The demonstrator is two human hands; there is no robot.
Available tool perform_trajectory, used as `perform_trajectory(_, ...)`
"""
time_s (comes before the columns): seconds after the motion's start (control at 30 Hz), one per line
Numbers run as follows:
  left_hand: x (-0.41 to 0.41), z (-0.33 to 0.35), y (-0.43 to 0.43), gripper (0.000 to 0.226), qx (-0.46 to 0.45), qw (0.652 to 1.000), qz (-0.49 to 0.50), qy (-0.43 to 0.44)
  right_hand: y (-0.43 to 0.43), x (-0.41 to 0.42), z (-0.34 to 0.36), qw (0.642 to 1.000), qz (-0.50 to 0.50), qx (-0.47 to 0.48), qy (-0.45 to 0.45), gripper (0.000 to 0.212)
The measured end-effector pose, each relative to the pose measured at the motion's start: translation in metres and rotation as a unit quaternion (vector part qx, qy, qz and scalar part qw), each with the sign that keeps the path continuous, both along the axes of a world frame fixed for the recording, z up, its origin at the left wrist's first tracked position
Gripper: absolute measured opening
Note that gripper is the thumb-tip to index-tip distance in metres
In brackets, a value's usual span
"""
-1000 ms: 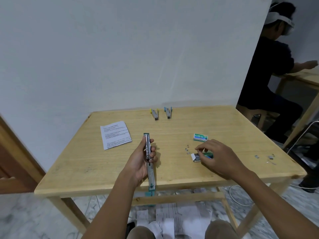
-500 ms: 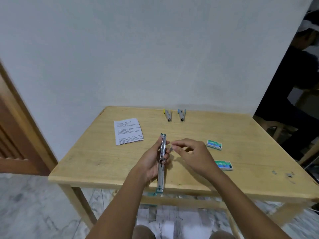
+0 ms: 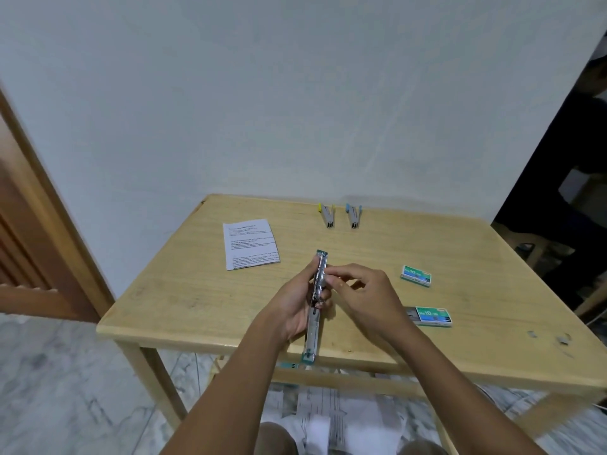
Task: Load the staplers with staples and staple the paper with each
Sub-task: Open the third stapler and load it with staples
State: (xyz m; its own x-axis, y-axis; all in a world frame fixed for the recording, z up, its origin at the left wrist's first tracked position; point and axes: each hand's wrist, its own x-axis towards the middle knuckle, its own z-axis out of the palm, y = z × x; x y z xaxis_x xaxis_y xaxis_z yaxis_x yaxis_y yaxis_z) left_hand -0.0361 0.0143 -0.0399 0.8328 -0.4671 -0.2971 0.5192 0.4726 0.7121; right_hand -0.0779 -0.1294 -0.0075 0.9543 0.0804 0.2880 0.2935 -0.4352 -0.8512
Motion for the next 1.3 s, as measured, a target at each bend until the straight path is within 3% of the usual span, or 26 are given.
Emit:
perform_trajectory(0.43,-0.001,0.0,0.001,0.041,-0.012,1.0,0.019,0.021,0.01,0.013,-0.007,0.992,-0.02,-0.115,-0.045,0.022)
perform_trajectory(0.6,0.001,0.0,0.0,0.047,-0.005,0.999,0.02,0.03,0.016,0.014,-0.006,0.989,-0.065,-0.127,-0.048,0.002)
perform_trajectory(0.77,0.002,-0.002,0.0,0.047,-0.01,1.0,0.008,0.027,0.005,0.01,-0.005,0.979,-0.034,-0.186,-0.076,0.011)
perform_trajectory(0.9,0.003,-0.003,0.001,0.039,-0.037,0.999,0.006,0.029,-0.007,0.009,0.004,0.939,0.061,-0.327,-0.088,0.033)
perform_trajectory(1.07,0.002,-0.004,0.0,0.041,-0.046,0.998,0.018,0.034,-0.014,0.014,0.019,0.871,0.102,-0.462,-0.133,0.049)
perform_trajectory(1.17,0.003,-0.003,-0.001,0.042,-0.039,0.998,0.034,0.034,-0.015,0.018,0.024,0.844,0.097,-0.506,-0.147,0.049)
perform_trajectory(1.3,0.001,0.001,-0.002,0.037,-0.031,0.997,0.055,0.032,-0.013,0.024,0.024,0.836,0.061,-0.523,-0.155,0.048)
